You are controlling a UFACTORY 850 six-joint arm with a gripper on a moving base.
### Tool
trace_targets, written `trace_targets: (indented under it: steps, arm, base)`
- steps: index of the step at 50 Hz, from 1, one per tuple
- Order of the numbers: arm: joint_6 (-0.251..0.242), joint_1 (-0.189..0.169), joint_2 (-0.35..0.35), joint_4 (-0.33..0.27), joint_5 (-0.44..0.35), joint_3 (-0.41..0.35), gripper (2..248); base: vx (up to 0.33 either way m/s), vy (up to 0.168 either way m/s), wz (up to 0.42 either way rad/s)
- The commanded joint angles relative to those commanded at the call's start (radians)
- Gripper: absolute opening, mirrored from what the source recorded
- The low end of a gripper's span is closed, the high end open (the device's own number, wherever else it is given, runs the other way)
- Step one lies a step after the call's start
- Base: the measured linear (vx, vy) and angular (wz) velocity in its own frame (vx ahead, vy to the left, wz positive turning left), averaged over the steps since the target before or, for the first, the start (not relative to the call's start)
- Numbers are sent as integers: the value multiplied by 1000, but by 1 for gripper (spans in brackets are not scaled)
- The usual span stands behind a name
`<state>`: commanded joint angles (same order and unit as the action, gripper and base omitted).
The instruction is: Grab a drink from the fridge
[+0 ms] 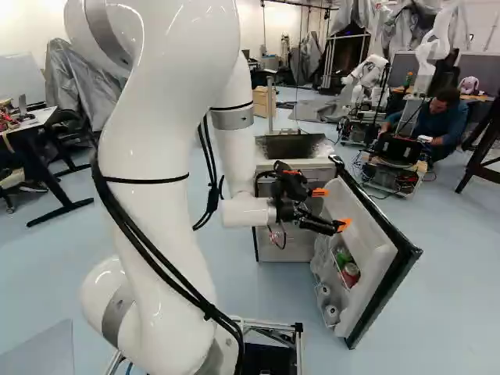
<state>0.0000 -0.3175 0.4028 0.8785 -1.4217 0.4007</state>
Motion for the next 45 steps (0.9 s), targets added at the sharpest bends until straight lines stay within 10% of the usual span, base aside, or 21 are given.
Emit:
trace_targets:
  steps: [45]
  arm:
    - [0, 1, 150, -473, 0, 42, 247]
  base:
    - [0, 0, 0]
